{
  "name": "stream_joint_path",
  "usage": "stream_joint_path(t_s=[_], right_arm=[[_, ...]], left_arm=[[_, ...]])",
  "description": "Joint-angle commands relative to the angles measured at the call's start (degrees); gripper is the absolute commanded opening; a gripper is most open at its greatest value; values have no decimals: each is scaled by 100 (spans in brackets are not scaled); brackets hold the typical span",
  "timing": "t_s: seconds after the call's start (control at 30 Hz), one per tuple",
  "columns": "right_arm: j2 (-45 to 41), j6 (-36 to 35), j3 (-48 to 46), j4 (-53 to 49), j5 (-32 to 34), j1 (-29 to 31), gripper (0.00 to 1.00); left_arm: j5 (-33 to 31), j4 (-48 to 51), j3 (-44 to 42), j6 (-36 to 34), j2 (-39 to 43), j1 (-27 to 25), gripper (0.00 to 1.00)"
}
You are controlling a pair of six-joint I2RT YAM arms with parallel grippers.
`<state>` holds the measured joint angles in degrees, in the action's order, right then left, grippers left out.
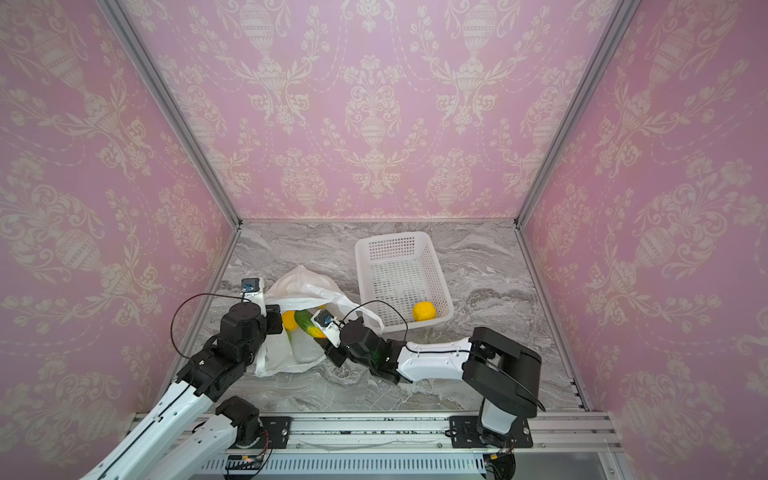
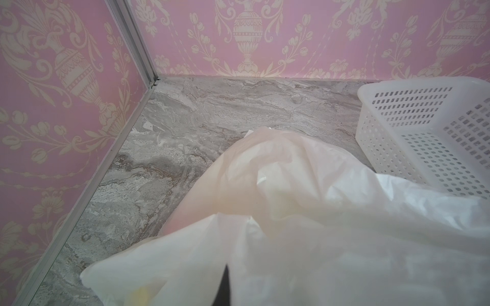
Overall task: Untie the knot of the plastic bag and take out the fruit
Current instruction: 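Carry the papaya with the right gripper over the white basket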
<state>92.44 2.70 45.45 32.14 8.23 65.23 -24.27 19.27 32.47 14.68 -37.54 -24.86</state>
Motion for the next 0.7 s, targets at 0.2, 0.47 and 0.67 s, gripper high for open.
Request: stream_joint_path(t_s=[0.2,0.47,0.67], right_arm=[[-1702,-442,-1026,582,292,-37,24],[-2801,-460,-1551,345,1037,-377,23],[-3379,-172,-1882,210,1416,-943,20]], left_arm=[[42,-106,-30,65,-65,43,0],[63,-120,5,53,-140,43,0],[55,-115,-4,53,-114,43,0]])
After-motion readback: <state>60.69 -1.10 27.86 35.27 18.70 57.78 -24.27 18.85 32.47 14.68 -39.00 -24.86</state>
